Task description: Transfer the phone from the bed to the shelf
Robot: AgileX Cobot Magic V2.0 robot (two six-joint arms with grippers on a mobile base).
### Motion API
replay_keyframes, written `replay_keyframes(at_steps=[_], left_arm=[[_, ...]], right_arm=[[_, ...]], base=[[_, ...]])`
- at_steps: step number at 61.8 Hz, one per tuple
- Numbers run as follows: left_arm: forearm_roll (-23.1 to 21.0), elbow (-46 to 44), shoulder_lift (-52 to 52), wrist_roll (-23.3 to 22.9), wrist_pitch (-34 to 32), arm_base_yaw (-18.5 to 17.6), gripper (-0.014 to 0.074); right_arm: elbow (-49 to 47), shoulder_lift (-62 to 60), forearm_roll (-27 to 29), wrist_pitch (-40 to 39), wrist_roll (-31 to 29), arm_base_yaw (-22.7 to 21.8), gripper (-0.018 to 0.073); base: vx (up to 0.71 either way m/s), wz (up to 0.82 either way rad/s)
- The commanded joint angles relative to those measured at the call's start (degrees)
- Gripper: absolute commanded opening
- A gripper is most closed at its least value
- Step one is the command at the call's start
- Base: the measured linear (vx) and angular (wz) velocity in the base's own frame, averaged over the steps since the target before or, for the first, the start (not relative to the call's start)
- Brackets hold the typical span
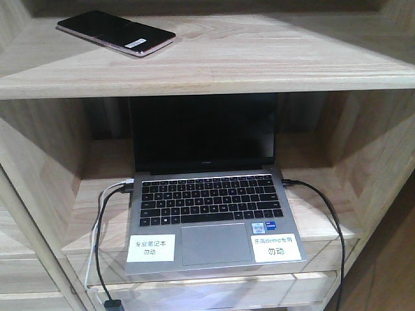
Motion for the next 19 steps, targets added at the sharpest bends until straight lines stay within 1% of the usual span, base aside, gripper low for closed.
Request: replay_keyframes(at_steps=[1, 19], left_arm=[[-0.6, -1.4, -0.4, -0.5, -4.1, 0.2, 0.0001], [-0.6, -1.4, -0.4, -0.5, -4.1, 0.2, 0.0001]], right_arm=[[0.6, -0.8, 0.0, -4.1, 0.1, -0.2, -0.0006], [0.6, -0.8, 0.0, -4.1, 0.1, -0.2, -0.0006]], base=[[0.0, 0.0], [0.0, 0.0]])
